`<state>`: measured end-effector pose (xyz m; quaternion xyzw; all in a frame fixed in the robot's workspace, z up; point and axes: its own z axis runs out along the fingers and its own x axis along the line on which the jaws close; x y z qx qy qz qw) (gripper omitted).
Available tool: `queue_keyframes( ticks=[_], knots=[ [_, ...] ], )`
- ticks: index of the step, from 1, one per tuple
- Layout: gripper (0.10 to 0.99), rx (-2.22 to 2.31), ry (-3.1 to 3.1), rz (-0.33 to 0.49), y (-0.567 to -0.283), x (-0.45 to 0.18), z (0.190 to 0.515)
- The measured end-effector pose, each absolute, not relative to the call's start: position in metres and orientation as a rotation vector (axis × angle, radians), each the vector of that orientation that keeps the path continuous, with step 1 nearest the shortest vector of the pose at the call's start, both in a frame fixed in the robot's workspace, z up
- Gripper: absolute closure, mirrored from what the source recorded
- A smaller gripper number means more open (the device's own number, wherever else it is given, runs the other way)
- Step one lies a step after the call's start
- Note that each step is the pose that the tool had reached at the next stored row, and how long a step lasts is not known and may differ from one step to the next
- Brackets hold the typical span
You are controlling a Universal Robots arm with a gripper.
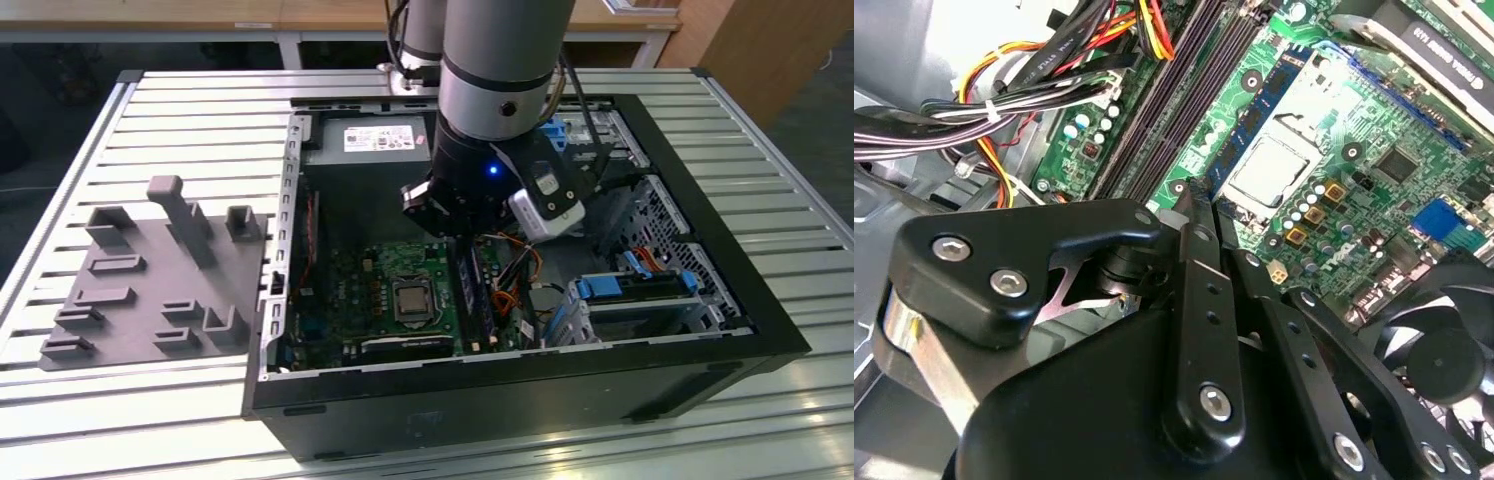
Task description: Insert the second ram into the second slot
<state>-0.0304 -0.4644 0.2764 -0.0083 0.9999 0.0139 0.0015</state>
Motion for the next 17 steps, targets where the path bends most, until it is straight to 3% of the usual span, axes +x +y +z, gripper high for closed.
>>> queue_keyframes(
  ticks=[17],
  knots=[
    [0.953, -0.003, 3.138, 0.044, -0.466, -0.03, 0.265]
  ],
)
